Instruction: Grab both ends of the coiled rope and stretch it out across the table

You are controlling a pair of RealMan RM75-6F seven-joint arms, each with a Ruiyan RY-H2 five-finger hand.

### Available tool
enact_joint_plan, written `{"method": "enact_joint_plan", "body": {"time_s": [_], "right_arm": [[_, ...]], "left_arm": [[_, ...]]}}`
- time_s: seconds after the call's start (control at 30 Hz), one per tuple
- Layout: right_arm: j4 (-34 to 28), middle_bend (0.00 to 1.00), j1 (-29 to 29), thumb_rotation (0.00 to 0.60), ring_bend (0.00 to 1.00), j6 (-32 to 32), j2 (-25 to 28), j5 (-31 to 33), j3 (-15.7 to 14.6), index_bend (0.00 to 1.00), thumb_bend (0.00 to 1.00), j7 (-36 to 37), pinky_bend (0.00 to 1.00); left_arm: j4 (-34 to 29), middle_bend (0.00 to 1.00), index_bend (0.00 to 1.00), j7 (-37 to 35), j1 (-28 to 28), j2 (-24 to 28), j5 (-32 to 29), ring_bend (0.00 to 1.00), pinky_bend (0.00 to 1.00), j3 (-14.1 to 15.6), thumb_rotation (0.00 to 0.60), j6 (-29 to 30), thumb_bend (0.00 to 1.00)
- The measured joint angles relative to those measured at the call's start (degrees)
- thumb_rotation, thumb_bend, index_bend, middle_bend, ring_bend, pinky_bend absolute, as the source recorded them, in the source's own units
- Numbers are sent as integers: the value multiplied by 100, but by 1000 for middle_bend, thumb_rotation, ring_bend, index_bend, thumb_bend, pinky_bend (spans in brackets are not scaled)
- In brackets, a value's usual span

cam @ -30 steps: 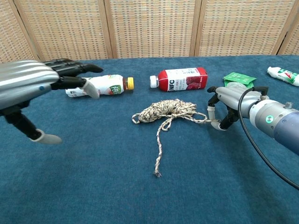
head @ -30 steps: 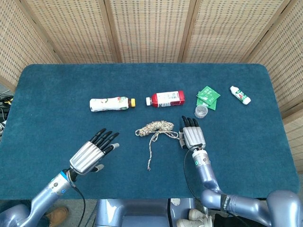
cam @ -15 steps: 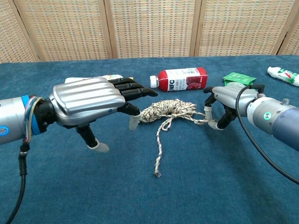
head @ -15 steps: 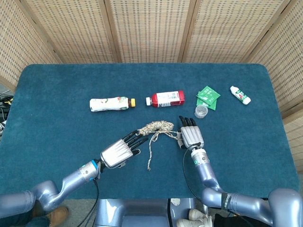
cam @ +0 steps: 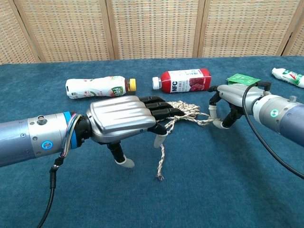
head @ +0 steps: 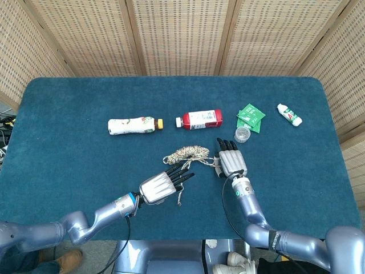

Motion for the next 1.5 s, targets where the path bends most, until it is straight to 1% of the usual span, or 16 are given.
{"method": "enact_joint_plan", "body": {"time_s": [0.27, 0.33, 0.57, 0.9, 1.07, 1.33, 1.5], "right_arm": [[185, 0, 32, 600, 0, -209, 2, 22, -21, 631, 554, 183, 0], [262, 0, 43, 600, 0, -266, -13, 32, -30, 632, 554, 234, 0], [378, 0, 44, 600, 0, -336, -61, 18, -47, 632, 555, 409, 0], [424, 0, 18, 600, 0, -336, -27, -26, -63, 633, 554, 536, 0], [440, 0, 3, 600, 0, -356, -17, -34, -82, 633, 556, 587, 0], [508, 0, -18, 600, 0, -396, -26, -72, -101, 633, 556, 700, 0], [566, 0, -27, 600, 0, -423, -34, -84, -104, 633, 555, 757, 0]], "left_arm": [[563, 0, 456, -69, -297, -518, -73, 0, 0, 74, 600, -179, 125], [619, 0, 463, -69, -369, -567, -107, 0, 0, 87, 600, -216, 125], [644, 0, 479, -51, -496, -630, -188, 0, 0, 128, 600, -272, 185], [700, 0, 482, 68, -568, -782, -376, 0, 0, 178, 600, -331, 242], [740, 0, 496, 138, -608, -843, -462, 0, 0, 184, 600, -366, 265], [806, 0, 512, 169, -661, -917, -568, 0, 0, 201, 600, -406, 271], [848, 0, 530, 186, -691, -974, -618, 0, 0, 222, 600, -431, 306]]}}
